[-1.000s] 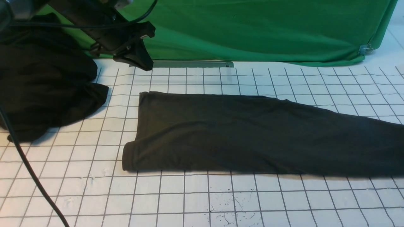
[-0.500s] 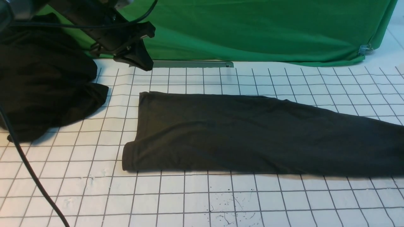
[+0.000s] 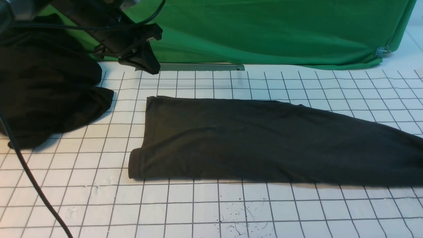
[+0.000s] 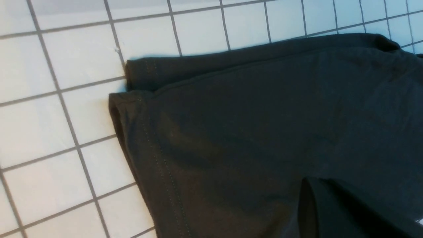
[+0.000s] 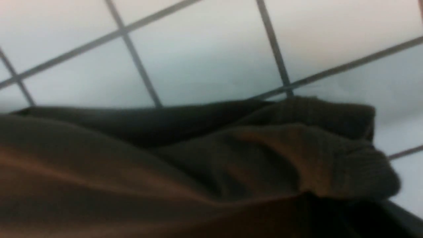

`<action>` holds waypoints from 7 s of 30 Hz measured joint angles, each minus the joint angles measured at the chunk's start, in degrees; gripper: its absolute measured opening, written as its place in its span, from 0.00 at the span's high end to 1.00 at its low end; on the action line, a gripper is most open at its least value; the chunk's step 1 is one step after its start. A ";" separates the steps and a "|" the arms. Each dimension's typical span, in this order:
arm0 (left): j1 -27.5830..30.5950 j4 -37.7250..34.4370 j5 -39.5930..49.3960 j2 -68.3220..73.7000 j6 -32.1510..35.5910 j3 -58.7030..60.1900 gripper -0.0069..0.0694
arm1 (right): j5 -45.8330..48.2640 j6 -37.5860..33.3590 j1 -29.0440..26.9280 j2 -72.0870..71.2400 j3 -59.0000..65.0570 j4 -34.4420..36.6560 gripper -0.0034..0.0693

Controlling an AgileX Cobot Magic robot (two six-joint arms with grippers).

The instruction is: Fold a long-sleeved shirt over a white checkered tablecloth.

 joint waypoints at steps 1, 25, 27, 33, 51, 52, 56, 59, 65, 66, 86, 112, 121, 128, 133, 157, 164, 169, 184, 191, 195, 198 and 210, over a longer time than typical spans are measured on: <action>0.00 0.38 0.00 0.00 0.01 0.00 0.90 | 0.17 -0.20 0.00 -0.59 0.00 -0.13 0.91; 0.00 2.47 -0.57 0.00 1.19 0.33 0.90 | 12.03 11.19 26.58 -22.16 -17.56 8.30 0.91; 0.00 2.41 -0.63 0.00 1.37 0.45 0.90 | 8.87 12.65 33.22 -21.03 -17.56 8.55 0.91; 0.00 1.90 -0.57 0.39 1.38 0.45 0.90 | -2.46 15.34 49.50 -13.62 -17.56 9.13 0.91; 0.00 -0.59 -0.01 2.60 1.45 0.45 0.90 | -23.04 22.81 61.36 3.57 -17.69 9.41 0.29; 0.00 -0.59 -0.01 2.54 1.45 0.45 0.90 | -20.19 22.05 60.60 2.17 -18.30 9.41 0.26; 0.00 0.11 0.04 1.38 0.37 0.49 0.90 | -9.75 15.64 56.83 -3.15 -21.19 9.57 0.25; 0.00 1.51 0.04 -1.13 -1.43 0.56 0.89 | 3.59 10.55 52.77 -7.60 -23.57 9.18 0.30; -0.59 6.25 -0.15 -10.28 -4.47 8.66 0.83 | 15.07 5.00 45.29 -16.01 -23.14 0.57 0.43; -0.92 7.06 -0.15 -11.84 -4.98 12.09 0.81 | 15.38 5.01 44.18 -17.24 -22.45 -2.04 0.44; -15.65 13.31 -7.54 -16.18 -10.66 39.67 0.25 | 6.01 9.33 41.61 -19.72 15.00 -5.92 0.22; -15.88 2.44 -15.69 -10.97 -2.66 39.87 0.90 | -4.82 9.30 41.61 -12.13 17.29 -5.04 0.90; -15.88 0.30 -5.97 -16.91 0.29 39.94 0.90 | 3.81 10.12 41.90 -20.16 19.57 -5.22 0.90; -15.96 0.00 -1.91 -18.47 0.29 43.86 0.90 | 2.84 12.17 44.27 -22.71 26.33 -4.42 0.90; -16.00 0.02 -3.43 -18.47 0.29 47.10 0.89 | 1.06 12.56 46.03 -22.71 28.21 -4.22 0.88; -16.00 9.56 -0.36 -25.67 -3.56 29.98 0.38 | 14.96 2.57 47.28 -29.20 15.09 -3.99 0.80; -16.00 11.12 -0.02 -27.96 -3.89 29.24 0.50 | 15.13 1.95 47.28 -48.26 14.93 -5.17 0.90; -16.00 11.51 -0.65 -27.96 -3.94 29.24 0.63 | 11.40 1.95 47.28 -62.40 16.38 -6.36 0.89; -16.00 11.70 -2.40 -27.96 -3.96 29.24 0.85 | -14.56 1.95 47.28 -99.66 43.28 -6.65 0.87; -16.00 11.70 -1.90 -27.96 -3.84 29.24 0.85 | -30.92 1.95 47.28 -101.17 53.09 -6.71 0.85; -16.00 11.70 -1.90 -27.96 -3.82 29.24 0.85 | -33.77 1.95 47.28 -101.17 53.28 -6.71 0.84; -16.00 11.70 -1.90 -27.96 -3.82 29.24 0.85 | -34.15 1.95 47.28 -101.17 53.28 -6.71 0.83; -16.00 13.39 -1.90 -27.96 -3.77 29.24 0.84 | -34.49 1.95 47.28 -101.17 53.28 -6.71 0.78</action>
